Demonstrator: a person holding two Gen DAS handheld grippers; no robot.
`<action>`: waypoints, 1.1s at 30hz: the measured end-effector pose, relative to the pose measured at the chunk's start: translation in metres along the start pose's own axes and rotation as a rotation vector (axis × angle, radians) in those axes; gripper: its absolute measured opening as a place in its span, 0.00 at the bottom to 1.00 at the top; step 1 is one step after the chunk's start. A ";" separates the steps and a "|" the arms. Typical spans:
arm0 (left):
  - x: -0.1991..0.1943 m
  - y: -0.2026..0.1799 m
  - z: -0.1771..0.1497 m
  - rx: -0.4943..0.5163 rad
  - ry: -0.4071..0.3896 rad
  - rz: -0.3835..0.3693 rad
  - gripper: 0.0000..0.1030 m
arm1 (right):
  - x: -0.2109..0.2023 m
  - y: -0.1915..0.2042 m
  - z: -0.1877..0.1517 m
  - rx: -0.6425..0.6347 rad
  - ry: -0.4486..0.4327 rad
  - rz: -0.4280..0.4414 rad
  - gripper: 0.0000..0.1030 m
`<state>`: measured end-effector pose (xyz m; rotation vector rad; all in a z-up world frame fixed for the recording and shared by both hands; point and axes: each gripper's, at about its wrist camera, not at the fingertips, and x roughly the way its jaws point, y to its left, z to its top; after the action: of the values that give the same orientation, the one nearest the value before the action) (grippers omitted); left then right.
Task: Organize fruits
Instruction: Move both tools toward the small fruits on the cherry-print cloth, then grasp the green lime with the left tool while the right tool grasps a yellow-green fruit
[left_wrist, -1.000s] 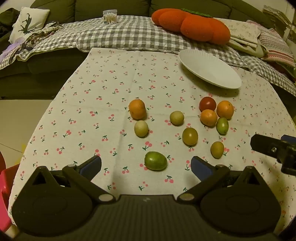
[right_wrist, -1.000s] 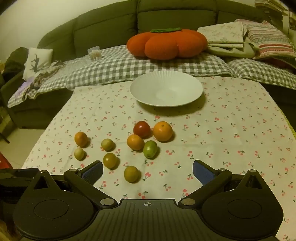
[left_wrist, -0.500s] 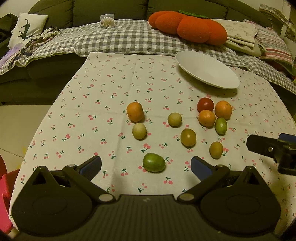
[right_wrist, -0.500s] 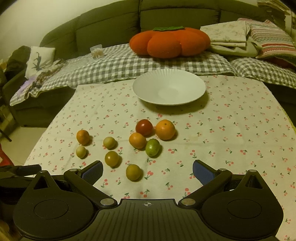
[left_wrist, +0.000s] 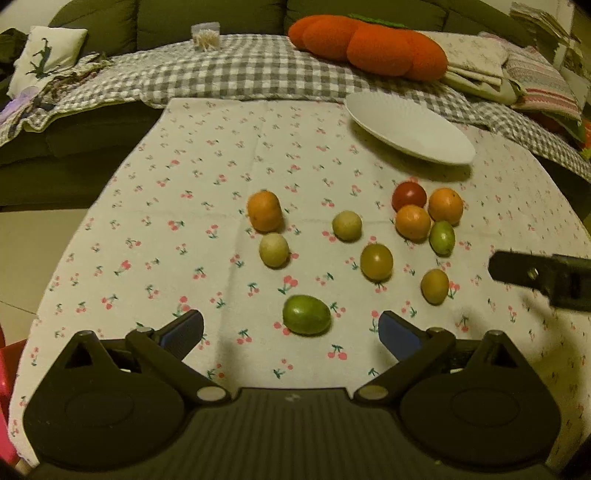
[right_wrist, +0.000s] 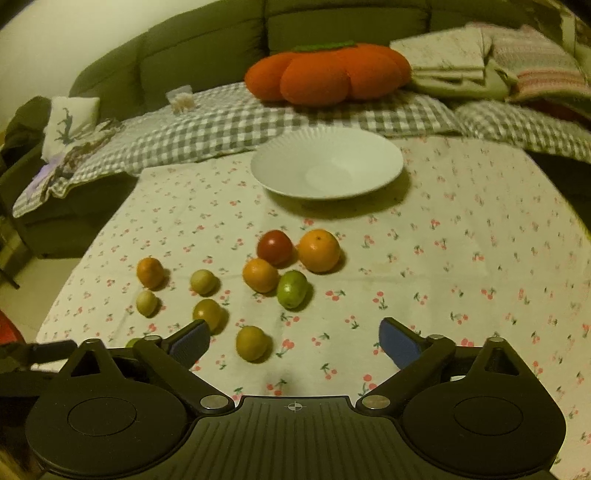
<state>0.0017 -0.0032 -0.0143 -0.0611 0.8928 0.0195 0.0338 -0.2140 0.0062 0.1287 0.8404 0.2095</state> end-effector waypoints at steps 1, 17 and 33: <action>0.002 -0.001 -0.001 0.005 0.006 -0.008 0.92 | 0.003 -0.003 -0.001 0.012 0.006 0.005 0.89; 0.030 -0.001 -0.007 -0.001 -0.028 -0.065 0.44 | 0.047 0.018 -0.018 -0.050 0.029 0.072 0.63; 0.030 -0.002 -0.006 0.021 -0.050 -0.065 0.30 | 0.059 0.024 -0.016 -0.079 0.009 0.045 0.23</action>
<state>0.0158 -0.0057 -0.0415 -0.0699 0.8401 -0.0483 0.0567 -0.1768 -0.0428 0.0730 0.8377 0.2854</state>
